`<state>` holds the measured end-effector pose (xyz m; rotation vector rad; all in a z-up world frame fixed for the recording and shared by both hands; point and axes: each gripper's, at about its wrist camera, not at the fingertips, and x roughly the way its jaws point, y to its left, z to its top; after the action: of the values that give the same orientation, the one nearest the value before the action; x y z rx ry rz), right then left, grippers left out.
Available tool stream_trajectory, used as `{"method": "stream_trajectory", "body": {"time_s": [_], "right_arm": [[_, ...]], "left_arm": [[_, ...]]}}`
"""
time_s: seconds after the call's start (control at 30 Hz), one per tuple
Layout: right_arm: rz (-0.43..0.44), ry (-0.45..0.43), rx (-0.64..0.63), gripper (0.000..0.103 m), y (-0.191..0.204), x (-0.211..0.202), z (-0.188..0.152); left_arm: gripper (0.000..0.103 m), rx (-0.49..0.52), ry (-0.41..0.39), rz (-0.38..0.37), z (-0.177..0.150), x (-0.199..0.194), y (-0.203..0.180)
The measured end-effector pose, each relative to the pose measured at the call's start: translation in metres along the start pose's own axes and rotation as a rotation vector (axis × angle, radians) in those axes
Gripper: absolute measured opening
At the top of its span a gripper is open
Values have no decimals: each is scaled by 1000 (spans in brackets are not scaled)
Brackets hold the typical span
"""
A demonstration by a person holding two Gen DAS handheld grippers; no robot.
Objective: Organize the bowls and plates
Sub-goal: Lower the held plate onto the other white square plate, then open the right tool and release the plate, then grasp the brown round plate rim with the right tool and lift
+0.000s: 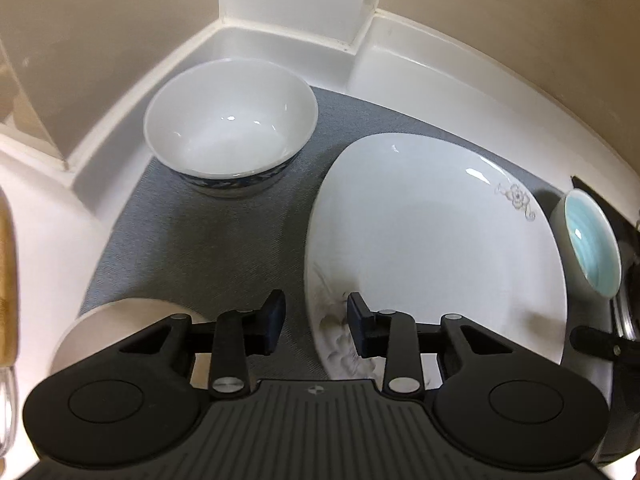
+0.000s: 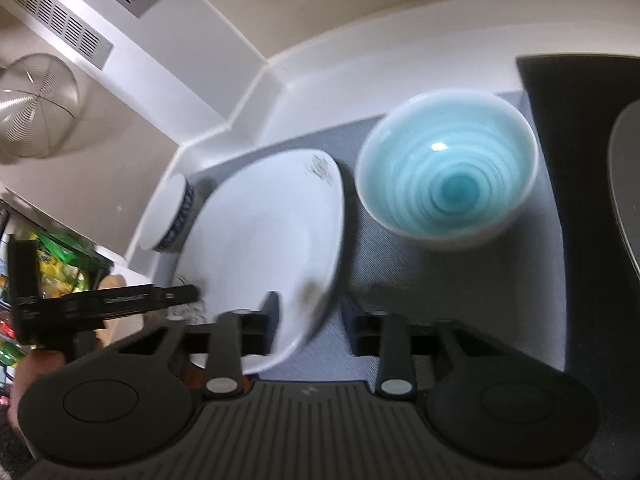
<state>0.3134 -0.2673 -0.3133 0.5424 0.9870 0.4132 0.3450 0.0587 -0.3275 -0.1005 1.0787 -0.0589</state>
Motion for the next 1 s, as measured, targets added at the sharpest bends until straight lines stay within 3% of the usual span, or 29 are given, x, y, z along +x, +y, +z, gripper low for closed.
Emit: {"method": "stream_trajectory", "body": {"time_s": [0.13, 0.37, 0.57, 0.63, 0.7, 0.87, 1.0], "right_arm": [[37, -4, 33, 6, -8, 7, -8], [9, -28, -5, 6, -1, 11, -13], [-13, -88, -47, 11, 13, -16, -35], [-9, -61, -86, 22, 21, -21, -49], [-26, -22, -135, 42, 31, -20, -63], [-43, 66, -185, 48, 46, -4, -94], [-34, 124, -230, 45, 55, 11, -109]], "left_arm": [[37, 9, -16, 2, -2, -1, 0], [37, -5, -4, 4, 4, 0, 1], [38, -32, -17, -8, -7, -33, 2], [38, -25, -15, 22, -11, -44, 1], [38, -16, -5, 50, -18, -55, -1], [45, -13, 13, 69, -42, -77, -7], [45, -13, 19, 45, -68, -92, -8]]}}
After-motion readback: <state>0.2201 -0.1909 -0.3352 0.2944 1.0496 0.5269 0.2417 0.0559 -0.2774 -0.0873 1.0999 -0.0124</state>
